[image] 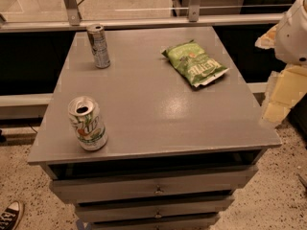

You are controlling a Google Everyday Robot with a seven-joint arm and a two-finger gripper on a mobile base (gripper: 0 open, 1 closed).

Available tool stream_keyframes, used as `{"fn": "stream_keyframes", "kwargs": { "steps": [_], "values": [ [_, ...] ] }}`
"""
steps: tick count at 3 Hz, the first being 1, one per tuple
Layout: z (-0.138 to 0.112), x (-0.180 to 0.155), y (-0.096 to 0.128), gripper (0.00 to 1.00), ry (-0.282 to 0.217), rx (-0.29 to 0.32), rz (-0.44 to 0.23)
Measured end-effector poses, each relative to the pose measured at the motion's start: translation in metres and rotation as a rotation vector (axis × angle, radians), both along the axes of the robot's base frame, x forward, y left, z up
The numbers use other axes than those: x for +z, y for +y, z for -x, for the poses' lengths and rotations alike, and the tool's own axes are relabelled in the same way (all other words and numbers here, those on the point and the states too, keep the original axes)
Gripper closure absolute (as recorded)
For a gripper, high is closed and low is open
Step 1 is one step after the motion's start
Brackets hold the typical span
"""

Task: Move 7up can near green jalapeno chip bag

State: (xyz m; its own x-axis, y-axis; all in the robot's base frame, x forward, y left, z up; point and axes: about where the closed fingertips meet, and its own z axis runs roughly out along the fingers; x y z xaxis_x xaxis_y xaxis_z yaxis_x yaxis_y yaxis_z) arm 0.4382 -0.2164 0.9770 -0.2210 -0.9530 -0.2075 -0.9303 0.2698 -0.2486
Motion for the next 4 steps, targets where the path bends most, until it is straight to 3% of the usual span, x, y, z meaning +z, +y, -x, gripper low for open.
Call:
{"fn": "stream_keyframes", "kwargs": {
  "steps": [1,2,3,4],
  "values": [
    [0.000,0.000,0.000,0.00,0.000,0.000,0.000],
    [0.001,-0.016,0.024,0.00,0.005,0.019,-0.080],
    [-0.001,-0.054,0.082,0.00,0.027,0.081,-0.259],
    [-0.014,-0.090,0.177,0.00,0.071,0.171,-0.534]
  ]
}}
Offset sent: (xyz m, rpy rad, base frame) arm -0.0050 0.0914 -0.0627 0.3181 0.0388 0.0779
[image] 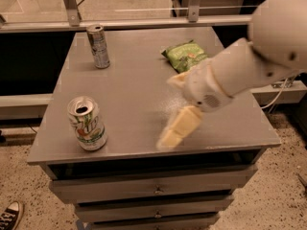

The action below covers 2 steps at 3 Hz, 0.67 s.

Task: Move 7up can near green jalapeno chip bag

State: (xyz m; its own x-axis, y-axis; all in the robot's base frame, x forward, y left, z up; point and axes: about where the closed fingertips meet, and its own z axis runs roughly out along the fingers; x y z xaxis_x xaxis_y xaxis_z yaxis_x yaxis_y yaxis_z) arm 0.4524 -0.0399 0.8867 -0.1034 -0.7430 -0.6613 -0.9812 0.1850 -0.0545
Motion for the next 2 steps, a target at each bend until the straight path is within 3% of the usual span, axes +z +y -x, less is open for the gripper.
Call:
{"fn": "stream_keyframes", "kwargs": {
  "steps": [2],
  "values": [
    [-0.011,-0.016,0.115,0.00,0.017,0.110,-0.308]
  ]
}}
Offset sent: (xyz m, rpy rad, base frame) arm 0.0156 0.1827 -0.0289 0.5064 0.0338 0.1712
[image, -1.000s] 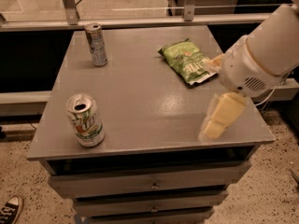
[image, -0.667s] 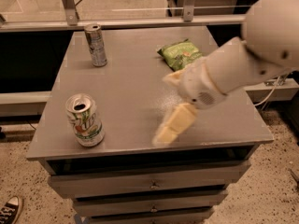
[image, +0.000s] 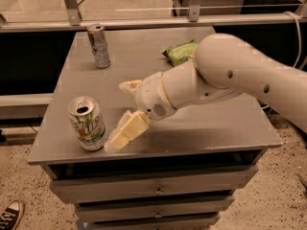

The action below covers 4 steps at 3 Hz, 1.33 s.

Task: Move 7up can near green jalapeno chip bag

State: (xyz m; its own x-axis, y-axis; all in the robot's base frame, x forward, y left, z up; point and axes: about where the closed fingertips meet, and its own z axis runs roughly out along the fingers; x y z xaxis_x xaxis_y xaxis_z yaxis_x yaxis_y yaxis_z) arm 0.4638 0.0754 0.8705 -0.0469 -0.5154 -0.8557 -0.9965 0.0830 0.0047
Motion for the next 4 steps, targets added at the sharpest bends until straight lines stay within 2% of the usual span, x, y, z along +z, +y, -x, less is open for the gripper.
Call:
{"fn": "stream_keyframes", "kwargs": {
  "steps": [1,2,3,4],
  "values": [
    [0.006,-0.003,0.040,0.00,0.008,0.040,-0.114],
    [0.011,-0.004,0.064,0.16,0.015,0.059,-0.173],
    [0.008,-0.002,0.065,0.39,0.021,0.043,-0.203],
    [-0.008,0.012,0.038,0.71,-0.014,-0.020,-0.214]
  ]
}}
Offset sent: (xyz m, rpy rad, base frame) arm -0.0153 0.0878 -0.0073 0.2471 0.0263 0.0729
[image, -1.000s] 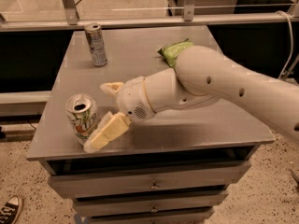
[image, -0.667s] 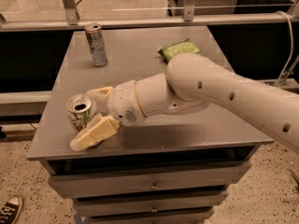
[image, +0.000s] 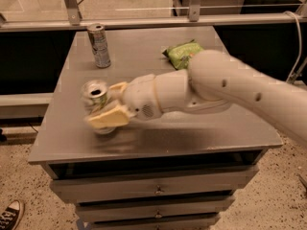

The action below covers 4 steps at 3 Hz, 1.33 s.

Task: Move 7up can near green jalapeno chip bag

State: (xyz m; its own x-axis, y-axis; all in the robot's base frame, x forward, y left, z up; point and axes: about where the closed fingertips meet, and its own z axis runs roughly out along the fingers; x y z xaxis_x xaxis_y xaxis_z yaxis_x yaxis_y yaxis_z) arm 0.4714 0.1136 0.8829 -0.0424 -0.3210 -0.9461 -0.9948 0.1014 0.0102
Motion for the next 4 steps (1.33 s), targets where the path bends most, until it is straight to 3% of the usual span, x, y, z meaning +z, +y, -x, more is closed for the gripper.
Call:
{"fn": "stream_keyframes", "kwargs": {
  "steps": [1,2,4],
  "values": [
    [-0.031,0.030,-0.056,0.99,-0.078,-0.100,0.017],
    [-0.062,0.048,-0.128,1.00,-0.129,-0.177,0.065],
    [-0.067,0.062,-0.154,1.00,-0.163,-0.229,0.040]
  ]
}}
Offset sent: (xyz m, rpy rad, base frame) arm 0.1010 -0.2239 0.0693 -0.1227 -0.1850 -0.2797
